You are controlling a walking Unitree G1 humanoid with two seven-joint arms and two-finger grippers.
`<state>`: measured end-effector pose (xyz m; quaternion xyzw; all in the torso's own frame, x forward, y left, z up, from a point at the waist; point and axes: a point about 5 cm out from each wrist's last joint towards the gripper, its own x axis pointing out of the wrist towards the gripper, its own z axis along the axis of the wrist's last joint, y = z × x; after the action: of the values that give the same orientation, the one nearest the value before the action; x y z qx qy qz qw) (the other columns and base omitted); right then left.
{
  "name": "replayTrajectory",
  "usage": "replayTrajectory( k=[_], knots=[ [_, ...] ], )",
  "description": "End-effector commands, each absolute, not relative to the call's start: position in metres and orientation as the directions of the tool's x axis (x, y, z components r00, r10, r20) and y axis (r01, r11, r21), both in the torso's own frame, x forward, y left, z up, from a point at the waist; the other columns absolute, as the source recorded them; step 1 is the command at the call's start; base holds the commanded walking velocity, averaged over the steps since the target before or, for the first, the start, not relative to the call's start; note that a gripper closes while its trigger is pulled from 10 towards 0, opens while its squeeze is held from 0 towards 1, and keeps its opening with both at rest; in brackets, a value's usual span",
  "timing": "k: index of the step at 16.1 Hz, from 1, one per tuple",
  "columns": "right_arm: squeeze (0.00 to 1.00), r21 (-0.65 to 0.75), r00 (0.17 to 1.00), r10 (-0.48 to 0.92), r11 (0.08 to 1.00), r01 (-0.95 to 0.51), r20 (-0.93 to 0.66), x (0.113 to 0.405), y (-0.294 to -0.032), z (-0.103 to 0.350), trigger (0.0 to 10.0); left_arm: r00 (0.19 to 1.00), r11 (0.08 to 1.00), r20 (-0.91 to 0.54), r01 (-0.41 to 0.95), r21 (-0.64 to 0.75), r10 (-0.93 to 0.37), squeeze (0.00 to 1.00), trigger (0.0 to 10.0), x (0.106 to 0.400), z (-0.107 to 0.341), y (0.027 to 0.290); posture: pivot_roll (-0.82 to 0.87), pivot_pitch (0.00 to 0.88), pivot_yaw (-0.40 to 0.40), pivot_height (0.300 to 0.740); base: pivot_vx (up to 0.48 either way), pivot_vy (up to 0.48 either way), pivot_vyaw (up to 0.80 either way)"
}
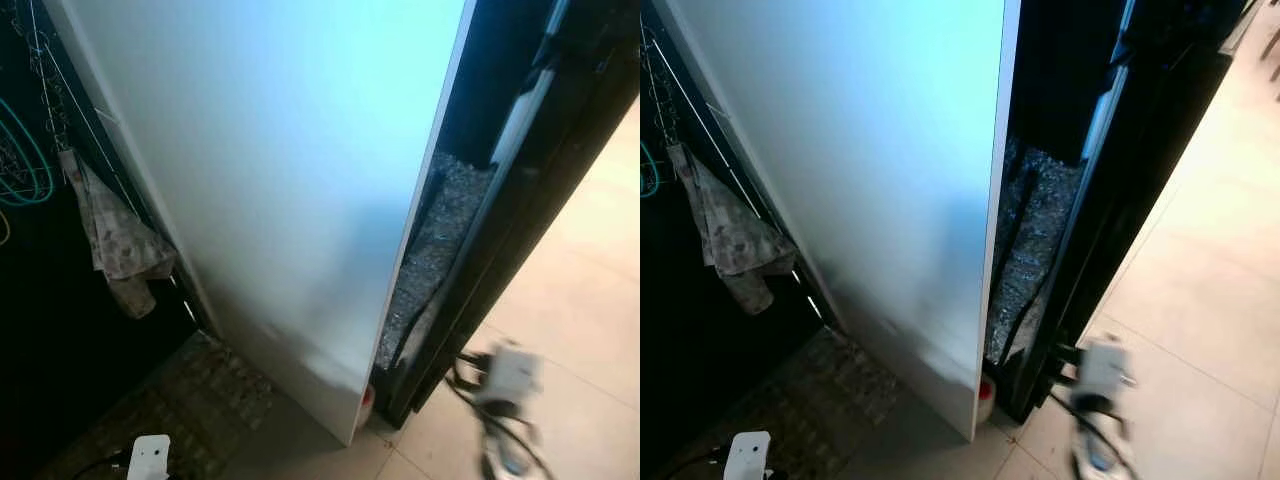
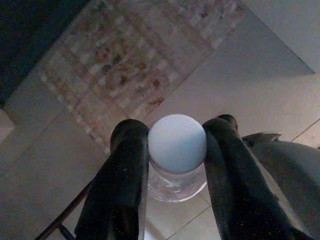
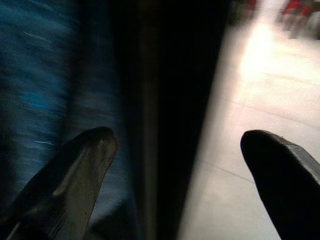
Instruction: Restocking fridge
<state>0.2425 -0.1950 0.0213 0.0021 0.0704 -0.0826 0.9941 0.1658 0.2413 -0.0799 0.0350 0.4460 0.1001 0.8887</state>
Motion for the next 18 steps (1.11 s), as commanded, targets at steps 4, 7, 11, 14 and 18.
replayTrajectory(
  k=[4,7,11,14,18],
  knots=[
    [1.00,0.006,0.981,-0.185,0.983,0.185,-0.062,0.255,-0.175,0.060,10.0,0.573,0.969,-0.783,-0.190,0.161,0.242,0.00,10.0,0.163,-0.080,0.245,0.11,0.041,0.018,0.740,0.000,0.000,0.00],
    [1.00,-0.021,0.956,-0.289,0.957,0.288,-0.051,0.259,-0.182,0.074,10.0,0.573,0.967,-0.781,-0.200,0.159,0.247,0.00,10.0,0.164,-0.080,0.245,0.11,0.053,0.024,0.740,0.000,0.000,0.00],
    [1.00,-0.037,0.954,-0.299,0.953,0.300,0.024,0.263,-0.181,0.093,10.0,0.571,0.966,-0.782,-0.200,0.161,0.248,0.00,10.0,0.164,-0.080,0.245,0.11,0.060,0.026,0.740,0.000,0.000,0.00],
    [1.00,-0.041,0.964,-0.258,0.964,0.261,0.071,0.268,-0.173,0.107,10.0,0.573,0.967,-0.782,-0.197,0.159,0.246,0.00,10.0,0.164,-0.080,0.245,0.11,0.062,0.026,0.740,0.000,0.000,0.00],
    [0.00,-0.057,0.961,-0.263,0.962,0.269,0.091,0.273,-0.174,0.114,10.0,0.573,0.969,-0.783,-0.190,0.158,0.240,0.00,10.0,0.164,-0.080,0.244,0.11,0.065,0.026,0.740,0.000,0.000,0.00]
  ],
)
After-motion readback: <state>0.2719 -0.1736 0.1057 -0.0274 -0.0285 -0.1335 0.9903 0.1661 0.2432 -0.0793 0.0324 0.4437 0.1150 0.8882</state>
